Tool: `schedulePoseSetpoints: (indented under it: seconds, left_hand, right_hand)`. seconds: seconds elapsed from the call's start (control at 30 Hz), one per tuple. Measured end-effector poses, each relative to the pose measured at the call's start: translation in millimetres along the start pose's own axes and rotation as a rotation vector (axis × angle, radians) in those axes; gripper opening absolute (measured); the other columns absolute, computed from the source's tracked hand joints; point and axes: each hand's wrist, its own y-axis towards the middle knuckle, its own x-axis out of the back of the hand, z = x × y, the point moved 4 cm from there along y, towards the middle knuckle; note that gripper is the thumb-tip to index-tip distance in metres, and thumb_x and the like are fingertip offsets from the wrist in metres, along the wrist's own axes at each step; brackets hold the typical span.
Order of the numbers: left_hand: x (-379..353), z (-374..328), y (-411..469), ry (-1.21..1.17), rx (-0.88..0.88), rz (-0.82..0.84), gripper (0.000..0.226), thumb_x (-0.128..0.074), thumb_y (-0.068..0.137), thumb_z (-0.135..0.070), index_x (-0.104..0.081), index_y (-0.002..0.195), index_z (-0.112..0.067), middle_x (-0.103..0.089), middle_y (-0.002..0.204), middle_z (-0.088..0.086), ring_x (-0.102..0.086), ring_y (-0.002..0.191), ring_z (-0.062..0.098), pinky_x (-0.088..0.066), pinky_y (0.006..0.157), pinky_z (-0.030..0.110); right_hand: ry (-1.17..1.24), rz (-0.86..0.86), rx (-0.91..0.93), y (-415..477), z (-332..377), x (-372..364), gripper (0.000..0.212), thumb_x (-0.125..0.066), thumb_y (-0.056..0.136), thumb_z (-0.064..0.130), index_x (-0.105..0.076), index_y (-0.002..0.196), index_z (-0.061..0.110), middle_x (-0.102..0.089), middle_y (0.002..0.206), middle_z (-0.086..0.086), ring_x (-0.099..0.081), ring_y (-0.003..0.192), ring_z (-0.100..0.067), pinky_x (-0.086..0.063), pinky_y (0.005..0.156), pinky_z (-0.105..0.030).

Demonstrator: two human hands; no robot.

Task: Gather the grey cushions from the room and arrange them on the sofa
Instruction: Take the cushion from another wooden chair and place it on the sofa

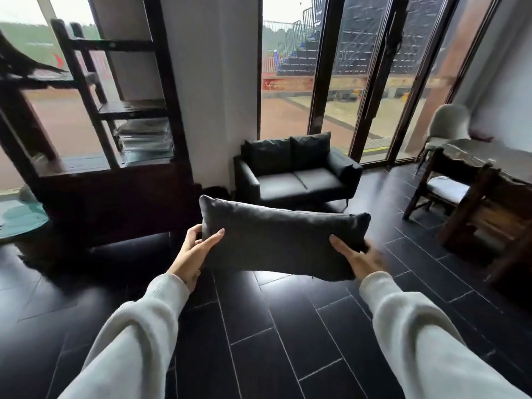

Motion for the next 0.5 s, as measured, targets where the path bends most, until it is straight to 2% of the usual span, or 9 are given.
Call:
schedulePoseSetpoints:
  seconds: [0.07, 0.13, 0.23, 0.37, 0.5]
  left_hand:
    - [-18.4, -20.6, 31.1, -0.013, -0.017, 0.029, 0.045, -0.08, 0.078, -0.06, -0.057, 0.117, -0.059, -0.077, 0.105, -0.023, -0.069, 0.106, 0.008, -0.045, 0.091, 0.041]
    - [-33.6, -33.0, 70.5, -0.05, -0.044, 0.042, 0.047, -0.081, 0.079, -0.057, -0.058, 0.121, -0.053, -0.077, 0.105, -0.02, -0.069, 0.112, 0.014, -0.055, 0.088, 0.046]
    - [-56.1, -50.0, 132.7, -0.066, -0.072, 0.06, 0.044, -0.08, 0.084, -0.053, -0.06, 0.123, -0.049, -0.078, 0.103, -0.019, -0.073, 0.108, 0.012, -0.062, 0.083, 0.047]
    - [-86.4, -81.0, 225.3, -0.083, -0.078, 0.109, 0.044, -0.079, 0.085, -0.053, -0.059, 0.124, -0.049, -0.078, 0.1, -0.022, -0.075, 0.101, 0.008, -0.063, 0.076, 0.041]
    - [-111.7, -111.7, 308.3, -0.065, -0.055, 0.154, 0.043, -0.077, 0.088, -0.05, -0.058, 0.126, -0.047, -0.078, 0.095, -0.022, -0.072, 0.104, 0.01, -0.059, 0.085, 0.046]
  right_hand:
    - [0.048, -0.054, -0.004, 28.9, 13.8, 3.1, 0.094, -0.085, 0.028, 0.088, -0.074, 0.1, 0.028, -0.078, 0.096, 0.01, -0.073, 0.092, -0.017, -0.058, 0.077, -0.029]
    - [0.088, -0.096, -0.006, 60.0, 21.1, 0.3, 0.09, -0.086, 0.026, 0.087, -0.075, 0.095, 0.03, -0.078, 0.094, 0.011, -0.074, 0.09, -0.015, -0.06, 0.08, -0.031]
    - [0.134, -0.137, -0.013, 110.1, 38.0, -10.4, 0.085, -0.088, 0.027, 0.085, -0.076, 0.094, 0.032, -0.079, 0.097, 0.01, -0.075, 0.093, -0.017, -0.062, 0.091, -0.04]
    - [0.144, -0.2, -0.023, 190.7, 64.1, -28.8, 0.095, -0.085, 0.022, 0.088, -0.078, 0.094, 0.026, -0.081, 0.09, 0.011, -0.077, 0.09, -0.015, -0.062, 0.092, -0.04]
    - [0.135, -0.236, -0.071, 261.7, 82.9, -44.2, 0.097, -0.087, 0.026, 0.088, -0.076, 0.101, 0.027, -0.081, 0.094, 0.006, -0.077, 0.092, -0.019, -0.062, 0.094, -0.043]
